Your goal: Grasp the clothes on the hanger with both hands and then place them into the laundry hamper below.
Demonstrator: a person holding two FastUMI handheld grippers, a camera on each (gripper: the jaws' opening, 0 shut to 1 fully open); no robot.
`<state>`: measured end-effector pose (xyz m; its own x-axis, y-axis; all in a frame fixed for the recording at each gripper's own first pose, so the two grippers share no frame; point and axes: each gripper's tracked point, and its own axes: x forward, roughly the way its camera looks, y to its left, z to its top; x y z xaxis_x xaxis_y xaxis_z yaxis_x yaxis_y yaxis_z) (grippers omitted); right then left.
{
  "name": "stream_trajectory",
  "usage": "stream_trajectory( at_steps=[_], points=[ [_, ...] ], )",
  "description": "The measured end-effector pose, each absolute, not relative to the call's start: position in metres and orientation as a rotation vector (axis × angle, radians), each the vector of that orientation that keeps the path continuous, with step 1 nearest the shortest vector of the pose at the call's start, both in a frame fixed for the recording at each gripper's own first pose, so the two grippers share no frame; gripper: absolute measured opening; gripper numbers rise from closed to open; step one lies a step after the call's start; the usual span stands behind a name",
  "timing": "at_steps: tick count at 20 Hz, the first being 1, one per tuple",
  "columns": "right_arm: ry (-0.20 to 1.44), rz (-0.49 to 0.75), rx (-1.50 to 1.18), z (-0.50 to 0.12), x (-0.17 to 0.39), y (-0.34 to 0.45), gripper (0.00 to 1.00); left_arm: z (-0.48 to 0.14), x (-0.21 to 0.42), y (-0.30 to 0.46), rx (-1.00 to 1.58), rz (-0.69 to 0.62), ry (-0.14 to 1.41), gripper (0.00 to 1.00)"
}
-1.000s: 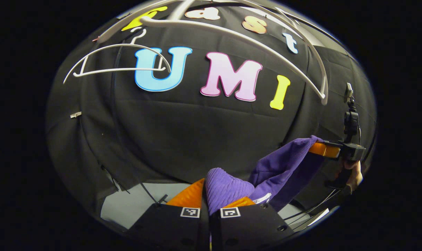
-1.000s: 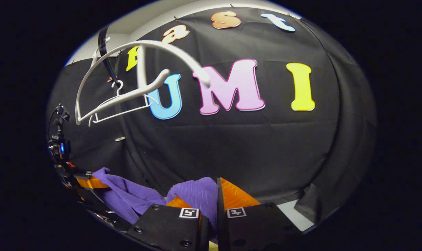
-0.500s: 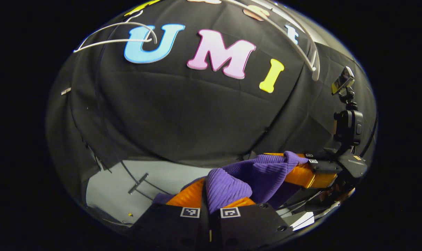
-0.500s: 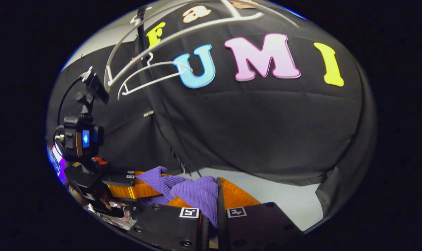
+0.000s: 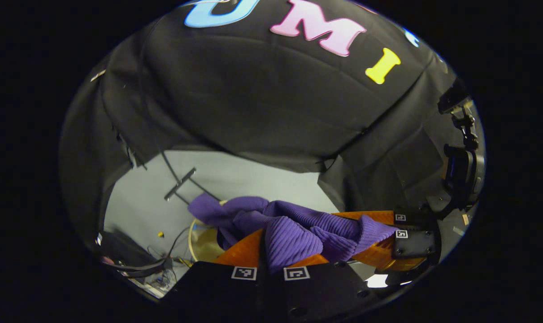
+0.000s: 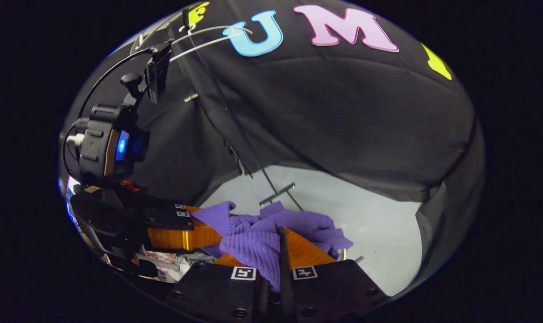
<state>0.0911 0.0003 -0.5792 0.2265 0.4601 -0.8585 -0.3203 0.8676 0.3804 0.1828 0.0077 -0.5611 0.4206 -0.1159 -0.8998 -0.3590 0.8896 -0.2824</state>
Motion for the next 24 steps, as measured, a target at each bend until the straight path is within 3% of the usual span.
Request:
stream_trajectory(
  at_steps=[11, 12, 13, 16, 18, 24],
  points=[
    [1.457, 0.530, 0.001, -0.616, 0.023, -0.021, 0.15, -0.613, 0.134, -0.016, -0.558, 0.182, 1.326, 0.08],
    [1.456, 0.533, -0.020, -0.616, 0.023, -0.023, 0.22, -0.613, 0.130, -0.015, -0.534, 0.182, 1.339, 0.10],
    [1.450, 0.525, -0.056, -0.621, 0.023, -0.029, 0.37, -0.617, 0.128, -0.011, -0.499, 0.187, 1.348, 0.06],
    [1.436, 0.527, -0.096, -0.611, 0.031, -0.045, 1.00, -0.607, 0.125, 0.012, -0.438, 0.218, 1.344, 0.98],
    [1.438, 0.518, -0.083, -0.621, 0.028, -0.044, 0.99, -0.611, 0.127, 0.013, -0.462, 0.223, 1.324, 0.93],
    [1.418, 0.506, -0.075, -0.620, 0.037, -0.042, 0.99, -0.607, 0.134, 0.020, -0.469, 0.222, 1.285, 0.95]
  ],
)
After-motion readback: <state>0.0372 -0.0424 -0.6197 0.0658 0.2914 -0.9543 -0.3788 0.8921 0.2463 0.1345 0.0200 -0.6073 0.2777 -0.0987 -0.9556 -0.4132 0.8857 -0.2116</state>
